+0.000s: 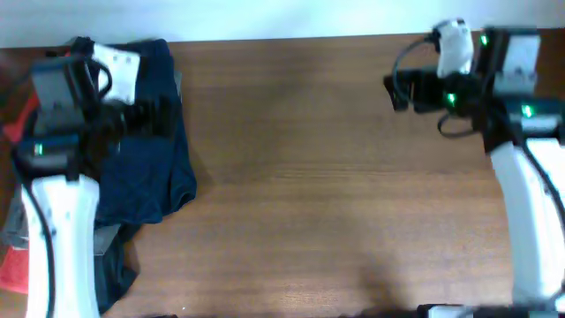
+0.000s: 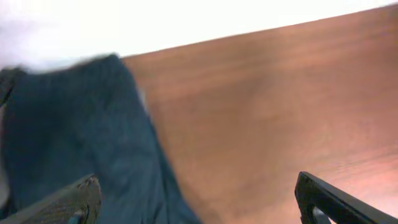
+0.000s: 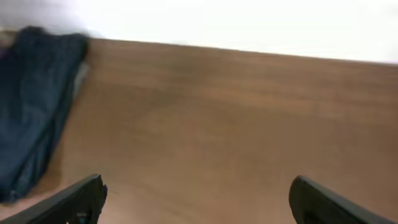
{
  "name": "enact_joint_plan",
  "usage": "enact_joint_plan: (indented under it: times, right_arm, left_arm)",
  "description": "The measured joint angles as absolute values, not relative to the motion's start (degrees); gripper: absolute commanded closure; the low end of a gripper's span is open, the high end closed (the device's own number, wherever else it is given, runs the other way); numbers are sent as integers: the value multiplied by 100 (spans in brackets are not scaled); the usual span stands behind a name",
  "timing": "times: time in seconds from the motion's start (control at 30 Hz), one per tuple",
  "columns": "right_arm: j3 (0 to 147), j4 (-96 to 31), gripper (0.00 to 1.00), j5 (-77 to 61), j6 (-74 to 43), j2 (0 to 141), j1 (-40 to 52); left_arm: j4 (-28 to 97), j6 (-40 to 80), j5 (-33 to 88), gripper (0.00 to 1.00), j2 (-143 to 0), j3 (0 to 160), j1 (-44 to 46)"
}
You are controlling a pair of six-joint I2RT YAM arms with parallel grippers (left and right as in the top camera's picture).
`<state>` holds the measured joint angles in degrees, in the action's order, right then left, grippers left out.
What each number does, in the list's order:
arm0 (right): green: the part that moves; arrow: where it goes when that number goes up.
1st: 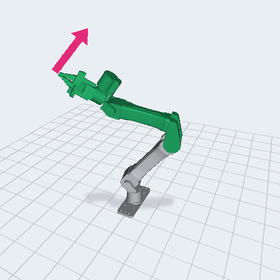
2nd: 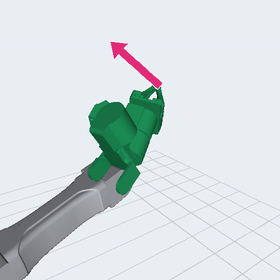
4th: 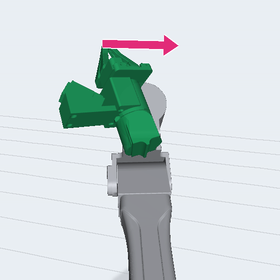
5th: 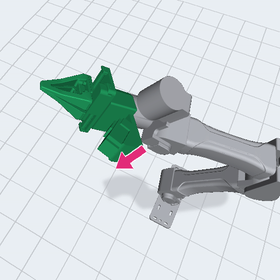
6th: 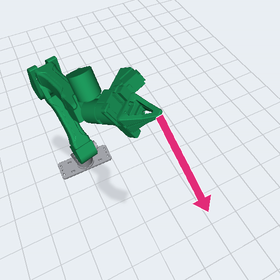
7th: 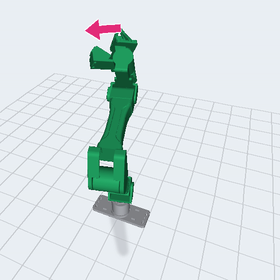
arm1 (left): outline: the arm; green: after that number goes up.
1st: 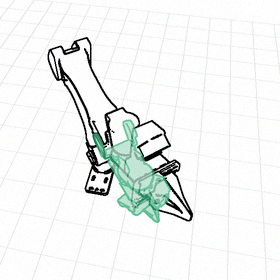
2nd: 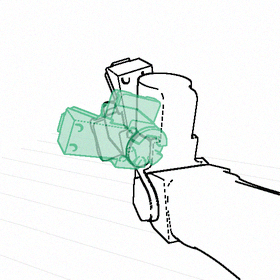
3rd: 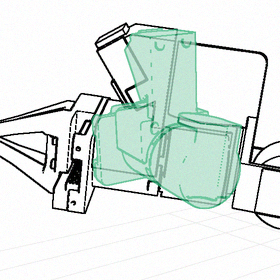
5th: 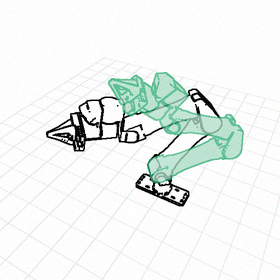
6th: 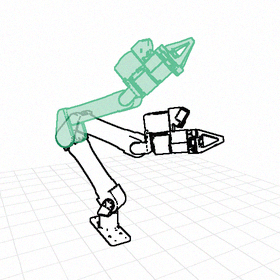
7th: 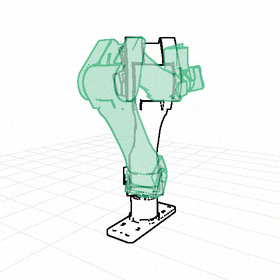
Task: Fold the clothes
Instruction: 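Reach the left gripper to the navy shorts on top of the pile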
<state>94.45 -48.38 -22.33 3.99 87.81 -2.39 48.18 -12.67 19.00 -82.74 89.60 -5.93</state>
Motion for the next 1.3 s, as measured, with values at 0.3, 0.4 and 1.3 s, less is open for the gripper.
enact_joint_plan:
  times: [0.3, 0.4, 1.3]
  right_arm:
    - [9546, -4587, 2, -2788, 504, 9441, -239]
    - [9546, -4663, 1, -2818, 515, 9489, -239]
    - [9572, -5677, 1, -2381, 519, 10241, -226]
  left_arm:
    - [3312, -884, 1979, 1, -9603, 9301, -591]
    - [3242, -681, 1219, 1, -10241, 9953, -593]
    - [3013, -749, -390, 18, -13839, 11778, -1929]
